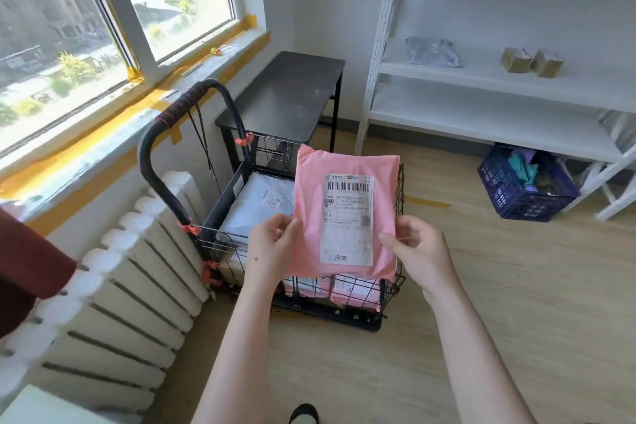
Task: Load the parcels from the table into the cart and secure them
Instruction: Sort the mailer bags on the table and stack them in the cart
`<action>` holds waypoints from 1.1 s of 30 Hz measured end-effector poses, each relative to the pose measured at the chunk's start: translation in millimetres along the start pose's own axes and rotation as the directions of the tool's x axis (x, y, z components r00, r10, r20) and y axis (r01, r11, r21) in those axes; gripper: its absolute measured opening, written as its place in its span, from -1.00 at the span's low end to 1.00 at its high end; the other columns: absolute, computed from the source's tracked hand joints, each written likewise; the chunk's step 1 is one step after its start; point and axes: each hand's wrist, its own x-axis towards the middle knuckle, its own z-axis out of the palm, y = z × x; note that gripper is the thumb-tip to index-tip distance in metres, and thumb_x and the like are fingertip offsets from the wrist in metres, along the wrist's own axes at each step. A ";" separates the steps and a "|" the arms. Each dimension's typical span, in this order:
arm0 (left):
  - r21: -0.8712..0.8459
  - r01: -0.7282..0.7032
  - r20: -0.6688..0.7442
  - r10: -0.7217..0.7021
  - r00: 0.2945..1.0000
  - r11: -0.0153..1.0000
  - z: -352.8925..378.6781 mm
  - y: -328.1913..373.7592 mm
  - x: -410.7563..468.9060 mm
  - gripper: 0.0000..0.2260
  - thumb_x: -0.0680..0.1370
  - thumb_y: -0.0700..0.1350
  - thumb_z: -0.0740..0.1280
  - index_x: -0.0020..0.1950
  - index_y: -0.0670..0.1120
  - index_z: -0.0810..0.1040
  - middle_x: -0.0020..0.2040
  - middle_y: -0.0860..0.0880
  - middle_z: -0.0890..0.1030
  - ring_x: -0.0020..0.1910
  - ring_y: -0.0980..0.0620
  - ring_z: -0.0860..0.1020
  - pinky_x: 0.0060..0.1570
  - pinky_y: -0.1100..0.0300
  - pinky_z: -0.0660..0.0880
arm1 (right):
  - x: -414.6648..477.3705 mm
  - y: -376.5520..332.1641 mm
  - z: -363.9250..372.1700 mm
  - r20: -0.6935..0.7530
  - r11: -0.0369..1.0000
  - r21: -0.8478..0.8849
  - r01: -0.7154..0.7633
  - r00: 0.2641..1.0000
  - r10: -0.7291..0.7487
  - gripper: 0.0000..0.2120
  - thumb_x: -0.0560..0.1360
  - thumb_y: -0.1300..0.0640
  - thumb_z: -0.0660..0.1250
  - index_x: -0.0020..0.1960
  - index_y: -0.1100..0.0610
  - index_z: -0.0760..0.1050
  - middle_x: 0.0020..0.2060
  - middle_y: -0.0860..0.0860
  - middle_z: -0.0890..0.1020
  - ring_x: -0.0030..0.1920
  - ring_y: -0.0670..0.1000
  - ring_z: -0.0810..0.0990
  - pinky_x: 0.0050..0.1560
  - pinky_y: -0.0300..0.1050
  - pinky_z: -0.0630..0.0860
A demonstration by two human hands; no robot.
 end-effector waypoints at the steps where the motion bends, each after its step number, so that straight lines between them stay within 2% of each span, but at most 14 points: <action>1: 0.005 0.007 0.018 -0.007 1.000 1.000 -0.5 -4.3 8.7 -0.81 0.59 -0.17 0.27 -0.20 -0.18 0.55 -0.38 0.05 0.48 -0.41 0.14 0.38 -0.50 0.45 0.27 | 5.3 1.2 5.2 -0.009 1.000 -0.006 -0.015 1.000 0.015 -0.80 0.45 0.26 0.45 0.06 0.15 0.58 -0.11 0.00 0.66 -0.15 -0.06 0.60 -0.10 -0.23 0.54; 4: 0.020 0.061 0.069 -0.062 0.996 0.998 5.6 -24.1 29.8 -0.80 0.60 -0.15 0.26 -0.17 -0.19 0.58 -0.35 0.00 0.50 -0.37 0.09 0.40 -0.42 0.32 0.27 | 18.6 13.0 17.3 -0.019 0.996 -0.027 -0.085 0.996 0.084 -0.75 0.44 0.25 0.46 0.11 0.18 0.57 -0.09 0.06 0.66 -0.11 0.01 0.61 0.00 -0.07 0.56; 6: 0.042 0.097 0.093 -0.100 0.991 0.994 15.3 -38.4 39.1 -0.79 0.60 -0.15 0.26 -0.19 -0.18 0.57 -0.38 0.00 0.47 -0.40 0.08 0.37 -0.39 0.24 0.26 | 26.0 25.2 21.8 -0.024 0.989 -0.046 -0.138 0.990 0.137 -0.77 0.44 0.26 0.46 0.08 0.17 0.57 -0.11 0.08 0.66 -0.13 0.02 0.60 0.00 -0.04 0.56; 9: 0.073 0.121 0.123 -0.129 0.984 0.990 31.5 -59.4 49.6 -0.74 0.58 -0.17 0.28 -0.31 -0.15 0.48 -0.50 0.05 0.34 -0.47 0.08 0.27 -0.47 0.28 0.18 | 37.6 45.1 27.3 -0.028 0.976 -0.028 -0.215 0.976 0.214 -0.78 0.43 0.31 0.46 0.04 0.13 0.56 -0.12 0.11 0.65 -0.15 0.04 0.59 -0.03 -0.01 0.56; 11: 0.091 0.147 0.147 -0.159 0.976 0.985 41.6 -73.3 59.6 -0.73 0.58 -0.18 0.29 -0.32 -0.21 0.48 -0.48 0.02 0.33 -0.45 0.04 0.25 -0.46 0.25 0.16 | 47.7 59.3 31.8 -0.030 0.964 -0.028 -0.264 0.964 0.263 -0.78 0.43 0.33 0.45 -0.02 0.07 0.54 -0.11 0.14 0.65 -0.14 0.07 0.59 0.00 0.04 0.56; 14: 0.106 0.192 0.179 -0.209 0.961 0.976 54.8 -89.6 79.2 -0.77 0.57 -0.17 0.31 -0.23 -0.27 0.57 -0.41 -0.02 0.40 -0.38 0.00 0.29 -0.39 0.17 0.20 | 67.9 78.2 38.8 -0.021 0.948 -0.061 -0.311 0.950 0.310 -0.75 0.43 0.34 0.44 -0.09 0.01 0.53 -0.14 0.11 0.64 -0.15 0.06 0.58 0.00 0.00 0.54; 17: 0.128 0.242 0.180 -0.263 0.948 0.962 68.2 -99.0 102.3 -0.81 0.55 -0.15 0.34 -0.26 -0.15 0.58 -0.45 0.04 0.44 -0.40 0.04 0.35 -0.37 0.23 0.28 | 96.2 93.8 44.5 -0.007 0.936 -0.085 -0.342 0.939 0.343 -0.75 0.43 0.34 0.44 -0.11 0.00 0.52 -0.21 0.04 0.61 -0.21 0.01 0.54 -0.06 -0.08 0.49; 19: 0.137 0.281 0.192 -0.304 0.933 0.950 78.8 -103.3 118.9 -0.84 0.52 -0.17 0.37 -0.27 -0.07 0.58 -0.45 0.09 0.47 -0.37 0.02 0.42 -0.30 0.18 0.36 | 117.3 104.0 48.3 0.001 0.925 -0.091 -0.370 0.928 0.371 -0.74 0.43 0.36 0.44 -0.13 0.01 0.51 -0.25 0.01 0.58 -0.25 -0.01 0.50 -0.09 -0.12 0.46; 22: 0.205 0.292 0.206 -0.333 0.920 0.934 96.1 -104.6 144.3 -0.85 0.48 -0.10 0.37 -0.29 0.05 0.55 -0.39 0.11 0.53 -0.37 0.07 0.46 -0.31 0.25 0.38 | 150.1 120.1 54.5 0.026 0.900 -0.122 -0.418 0.905 0.424 -0.79 0.42 0.36 0.43 -0.01 0.13 0.54 -0.24 0.03 0.57 -0.25 0.00 0.51 -0.10 -0.07 0.48; 24: 0.280 0.295 0.210 -0.358 0.910 0.914 109.7 -106.9 161.1 -0.85 0.52 -0.12 0.34 -0.26 0.01 0.55 -0.35 0.09 0.53 -0.34 0.06 0.46 -0.32 0.26 0.34 | 170.2 131.5 57.8 0.047 0.880 -0.144 -0.453 0.885 0.463 -0.77 0.43 0.36 0.42 0.04 0.16 0.53 -0.23 0.02 0.56 -0.25 0.00 0.52 -0.09 -0.03 0.52; 27: 0.371 0.307 0.200 -0.398 0.895 0.876 131.6 -109.5 186.5 -0.88 0.56 -0.12 0.31 -0.15 -0.05 0.60 -0.27 0.04 0.57 -0.24 0.03 0.47 -0.27 0.27 0.29 | 200.6 148.4 58.1 0.074 0.851 -0.151 -0.502 0.853 0.516 -0.75 0.45 0.36 0.41 0.07 0.15 0.50 -0.20 0.00 0.53 -0.22 -0.01 0.51 -0.11 -0.08 0.51; 30: 0.409 0.329 0.194 -0.434 0.880 0.851 154.4 -114.4 210.9 -0.87 0.54 -0.14 0.31 -0.07 -0.10 0.65 -0.13 -0.05 0.65 -0.16 -0.01 0.54 -0.18 0.27 0.34 | 229.1 166.7 56.9 0.081 0.814 -0.191 -0.549 0.817 0.571 -0.74 0.46 0.36 0.37 0.12 0.17 0.50 -0.15 0.02 0.54 -0.14 0.04 0.54 -0.02 -0.02 0.53; 33: 0.434 0.345 0.188 -0.458 0.869 0.832 176.4 -122.4 238.2 -0.86 0.53 -0.15 0.32 -0.05 -0.12 0.67 -0.07 -0.05 0.69 -0.08 -0.02 0.61 -0.13 0.28 0.39 | 262.8 187.1 59.4 0.071 0.772 -0.225 -0.594 0.780 0.621 -0.73 0.47 0.40 0.31 0.11 0.16 0.49 -0.16 -0.01 0.53 -0.13 0.05 0.54 -0.11 -0.07 0.52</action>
